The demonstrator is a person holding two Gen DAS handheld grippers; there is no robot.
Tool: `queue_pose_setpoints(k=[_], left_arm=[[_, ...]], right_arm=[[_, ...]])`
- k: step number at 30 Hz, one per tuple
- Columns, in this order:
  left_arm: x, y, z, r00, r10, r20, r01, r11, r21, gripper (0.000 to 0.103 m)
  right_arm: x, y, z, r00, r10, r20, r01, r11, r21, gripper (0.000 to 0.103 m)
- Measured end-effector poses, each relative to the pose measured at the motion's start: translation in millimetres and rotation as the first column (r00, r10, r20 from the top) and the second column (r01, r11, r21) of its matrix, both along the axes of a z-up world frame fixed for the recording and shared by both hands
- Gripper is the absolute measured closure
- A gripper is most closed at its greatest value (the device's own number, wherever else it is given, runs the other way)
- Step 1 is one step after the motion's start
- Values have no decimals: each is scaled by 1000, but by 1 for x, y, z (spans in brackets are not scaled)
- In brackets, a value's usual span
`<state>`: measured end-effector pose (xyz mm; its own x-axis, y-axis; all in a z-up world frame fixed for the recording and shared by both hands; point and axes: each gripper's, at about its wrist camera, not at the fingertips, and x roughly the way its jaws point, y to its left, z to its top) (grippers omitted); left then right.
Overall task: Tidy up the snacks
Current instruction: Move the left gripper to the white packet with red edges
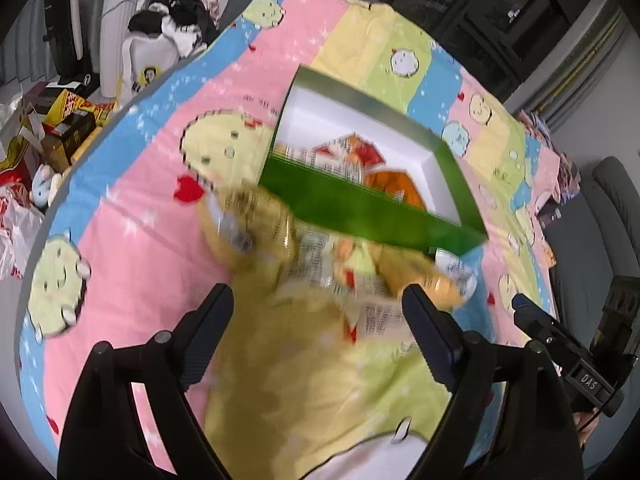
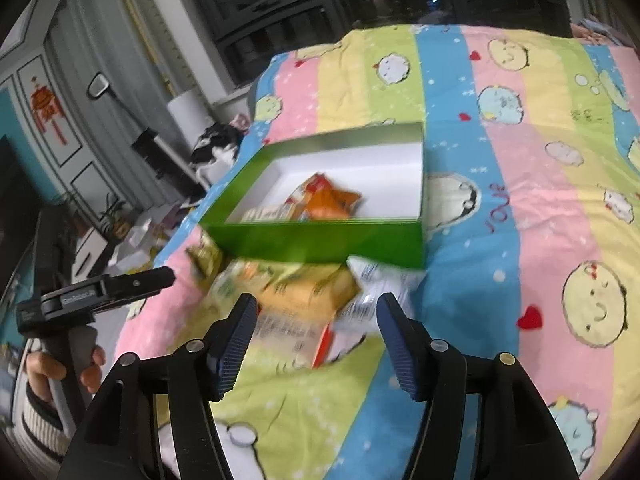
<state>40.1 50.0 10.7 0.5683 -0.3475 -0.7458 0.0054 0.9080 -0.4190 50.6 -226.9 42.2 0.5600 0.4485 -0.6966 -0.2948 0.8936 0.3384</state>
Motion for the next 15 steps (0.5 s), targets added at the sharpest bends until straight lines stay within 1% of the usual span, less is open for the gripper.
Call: queue_pose_setpoints(k=[1,3,5,10,15], left_arm=[[-3,-1,-3,1000,-8,-8,8,1000,-4,16],[-9,-4,-10,999,-30,-22,29,999,-18,11],[-13,-9,-14,999,-46,-25,46,999,-14,10],[-20,-25,-16,997,-77,-13,77,996,49,10],[-21,-37,-16,995,-95,13,93,989,111,10]], right_arm=[[-4,1,-3,1000,8,-10,-8,1000,-3,40],[-10,4,-9,999,20,-32,-21,1000,-4,40],[-15,5,-17,998,27,-63,-27,1000,13,40],[-14,4,-39,989,14,-150,-3,997,76,40],[-11,5,-50,984,10,-180,11,993,115,40]])
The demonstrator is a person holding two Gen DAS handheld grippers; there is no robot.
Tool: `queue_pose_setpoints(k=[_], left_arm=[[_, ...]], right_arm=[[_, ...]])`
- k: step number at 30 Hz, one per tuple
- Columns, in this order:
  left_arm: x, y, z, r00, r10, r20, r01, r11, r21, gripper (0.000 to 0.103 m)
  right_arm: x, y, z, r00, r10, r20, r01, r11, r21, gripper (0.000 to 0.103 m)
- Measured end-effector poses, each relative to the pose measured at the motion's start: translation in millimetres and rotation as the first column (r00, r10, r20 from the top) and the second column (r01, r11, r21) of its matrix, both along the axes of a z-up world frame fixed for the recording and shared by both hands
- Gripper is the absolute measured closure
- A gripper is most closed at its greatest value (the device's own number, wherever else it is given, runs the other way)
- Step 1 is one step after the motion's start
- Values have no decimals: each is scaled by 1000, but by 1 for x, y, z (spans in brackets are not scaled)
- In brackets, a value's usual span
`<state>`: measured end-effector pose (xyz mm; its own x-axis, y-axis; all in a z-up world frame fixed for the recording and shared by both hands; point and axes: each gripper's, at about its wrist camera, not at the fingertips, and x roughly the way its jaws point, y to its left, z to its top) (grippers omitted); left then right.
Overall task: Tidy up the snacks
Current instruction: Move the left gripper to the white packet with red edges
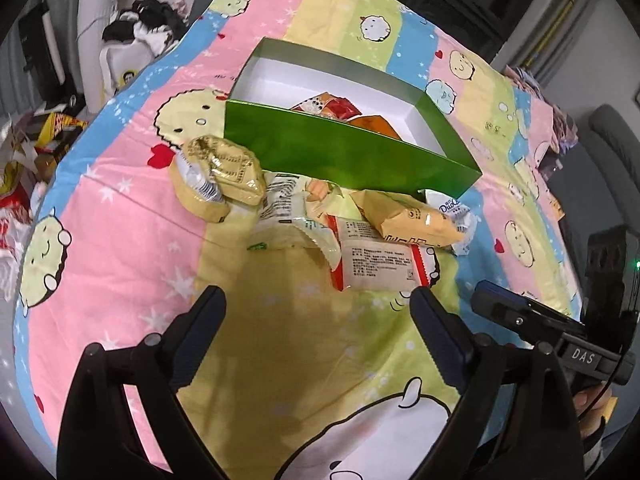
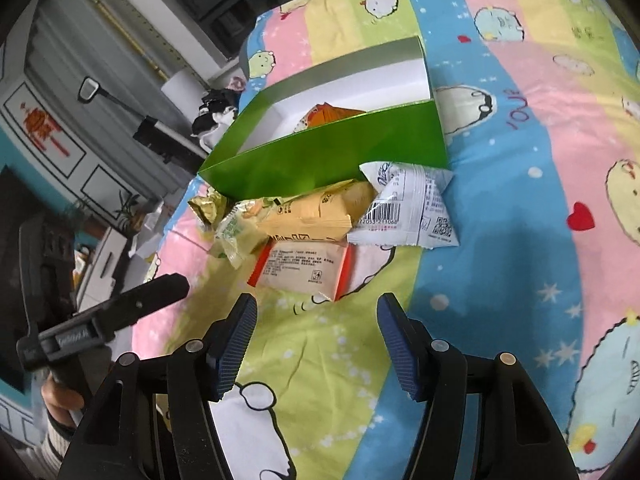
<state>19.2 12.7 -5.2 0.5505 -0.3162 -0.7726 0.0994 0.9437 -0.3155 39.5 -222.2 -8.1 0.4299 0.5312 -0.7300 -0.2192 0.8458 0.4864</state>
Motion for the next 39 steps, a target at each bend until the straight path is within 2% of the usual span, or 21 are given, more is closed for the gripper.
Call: queue_pose_setpoints(k=[4,14,25,28,30,34,39], left_arm=[[4,-6,-2,1000,2,9,-3,1000,20,6],[18,-18,-13,1000,-9,-14,10,1000,17,1],[29,-22,-30,995,-80,-62,72,990,-122,2],[30,-26,-35,993,-106,-62,96,985,-140,10],[31,-28,-39,992,-112,-63,103,985,-135,19],[36,-28,-40,991,-119,-60,109,983,-151,25],[44,-27,-43,990,-125,-71,113,981,-157,38]], right_arm=[[3,3,-5,1000,3,-10,-3,1000,-4,40],[14,3,-17,1000,-6,-29,6,1000,-1,40],[22,5,-26,999,3,-43,-3,1000,19,40],[24,6,-27,999,16,-39,-15,1000,25,40],[25,6,-28,999,18,-42,-16,999,38,40],[30,8,-29,999,30,-46,-27,998,61,40],[39,15,-33,998,41,-55,-38,997,68,40]])
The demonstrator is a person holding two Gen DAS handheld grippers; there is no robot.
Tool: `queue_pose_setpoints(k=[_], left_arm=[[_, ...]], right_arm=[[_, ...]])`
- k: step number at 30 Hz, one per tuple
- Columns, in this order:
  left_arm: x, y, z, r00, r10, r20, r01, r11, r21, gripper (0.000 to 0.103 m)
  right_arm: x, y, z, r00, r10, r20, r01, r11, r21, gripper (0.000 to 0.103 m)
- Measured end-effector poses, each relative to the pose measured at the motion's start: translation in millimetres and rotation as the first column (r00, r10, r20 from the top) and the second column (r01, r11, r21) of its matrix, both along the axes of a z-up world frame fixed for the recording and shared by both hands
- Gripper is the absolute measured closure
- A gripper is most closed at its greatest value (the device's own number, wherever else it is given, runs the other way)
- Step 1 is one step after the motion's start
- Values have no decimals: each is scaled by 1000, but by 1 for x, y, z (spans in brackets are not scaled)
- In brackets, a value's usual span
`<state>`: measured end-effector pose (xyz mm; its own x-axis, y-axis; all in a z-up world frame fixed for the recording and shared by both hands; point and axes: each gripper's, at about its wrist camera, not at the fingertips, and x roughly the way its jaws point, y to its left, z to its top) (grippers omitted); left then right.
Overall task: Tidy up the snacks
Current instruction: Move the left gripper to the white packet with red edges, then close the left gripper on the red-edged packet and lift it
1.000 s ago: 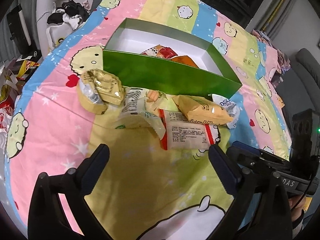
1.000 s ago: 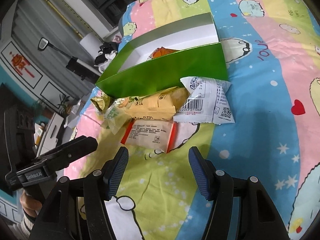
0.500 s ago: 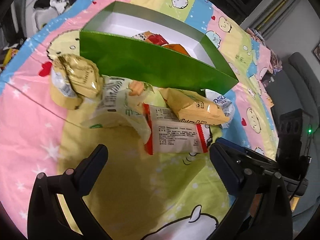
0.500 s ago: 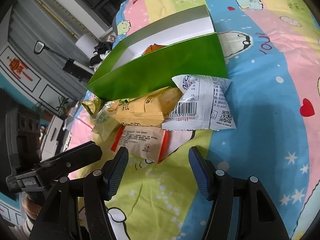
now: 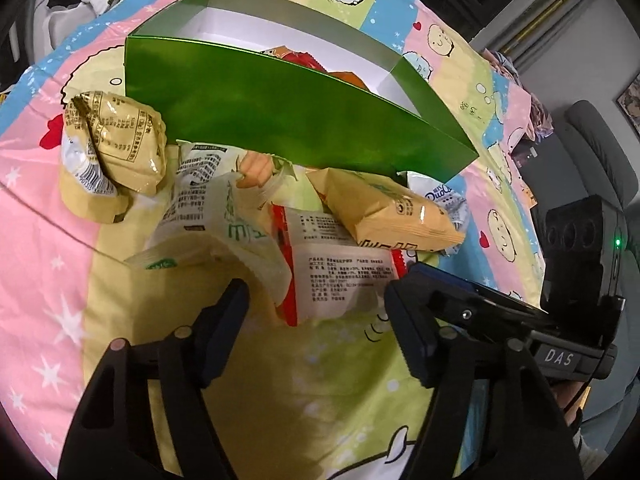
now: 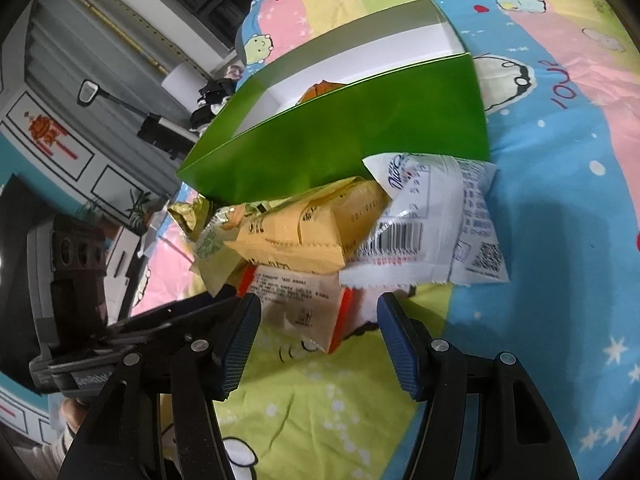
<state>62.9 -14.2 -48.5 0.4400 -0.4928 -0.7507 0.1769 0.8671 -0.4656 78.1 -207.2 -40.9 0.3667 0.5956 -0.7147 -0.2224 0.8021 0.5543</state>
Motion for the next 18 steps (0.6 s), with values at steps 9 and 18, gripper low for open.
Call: queue_pose_setpoints(k=[9,18], left_arm=[[2,-14,-3,998,-61,1,61,998,-13,53],[1,2,-7,1000,9,-28,-10,999,-46,78]], right_arm=[[11,1,-12,999,-14,-45,16,999,40,70],[1,6,-11,1000,8,-24,-7,999,52,82]])
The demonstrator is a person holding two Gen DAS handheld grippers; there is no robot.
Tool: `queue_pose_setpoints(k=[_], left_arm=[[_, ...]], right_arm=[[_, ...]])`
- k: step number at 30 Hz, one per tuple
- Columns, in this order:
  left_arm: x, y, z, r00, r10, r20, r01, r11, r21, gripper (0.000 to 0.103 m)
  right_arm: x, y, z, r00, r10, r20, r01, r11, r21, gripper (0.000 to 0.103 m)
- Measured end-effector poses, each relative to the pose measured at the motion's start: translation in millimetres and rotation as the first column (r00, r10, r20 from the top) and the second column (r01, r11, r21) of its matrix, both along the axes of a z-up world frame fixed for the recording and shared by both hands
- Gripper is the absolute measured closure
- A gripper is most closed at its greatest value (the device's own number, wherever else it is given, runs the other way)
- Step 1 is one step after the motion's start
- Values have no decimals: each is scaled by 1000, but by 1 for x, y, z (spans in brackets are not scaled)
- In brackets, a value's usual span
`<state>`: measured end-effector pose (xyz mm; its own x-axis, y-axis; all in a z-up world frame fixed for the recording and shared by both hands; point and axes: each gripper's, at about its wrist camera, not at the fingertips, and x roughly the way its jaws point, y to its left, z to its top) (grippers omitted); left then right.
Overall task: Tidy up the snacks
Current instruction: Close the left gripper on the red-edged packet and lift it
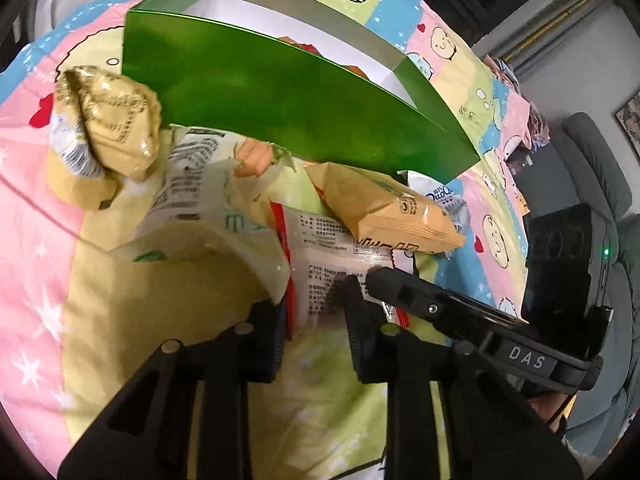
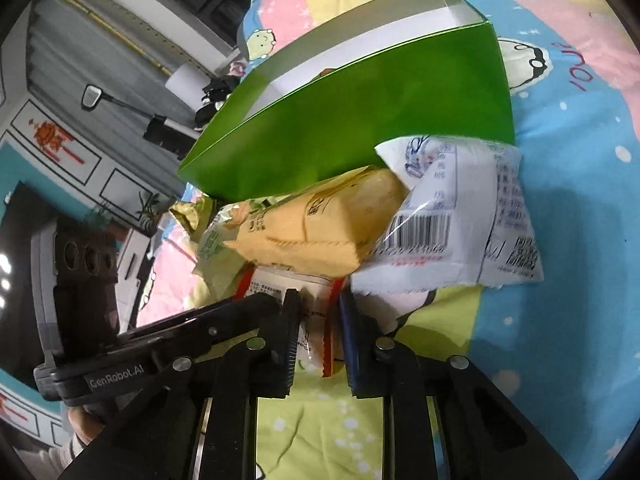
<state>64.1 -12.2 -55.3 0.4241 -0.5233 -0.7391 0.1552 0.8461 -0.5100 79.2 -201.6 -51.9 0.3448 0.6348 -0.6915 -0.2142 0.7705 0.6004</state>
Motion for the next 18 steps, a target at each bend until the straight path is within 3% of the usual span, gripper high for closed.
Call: queue_pose_setpoints(k=[8,18], left_arm=[[-25,2,11,1000,-16,7,16,1000,-3,78],[-63,7,42,996,-16,85,17,1000,-14,80]], right_arm=[[-23,-3,9,1000,-10,2,10,1000,22,84],[-53,2,38,999,19,32,-21,999,49,84]])
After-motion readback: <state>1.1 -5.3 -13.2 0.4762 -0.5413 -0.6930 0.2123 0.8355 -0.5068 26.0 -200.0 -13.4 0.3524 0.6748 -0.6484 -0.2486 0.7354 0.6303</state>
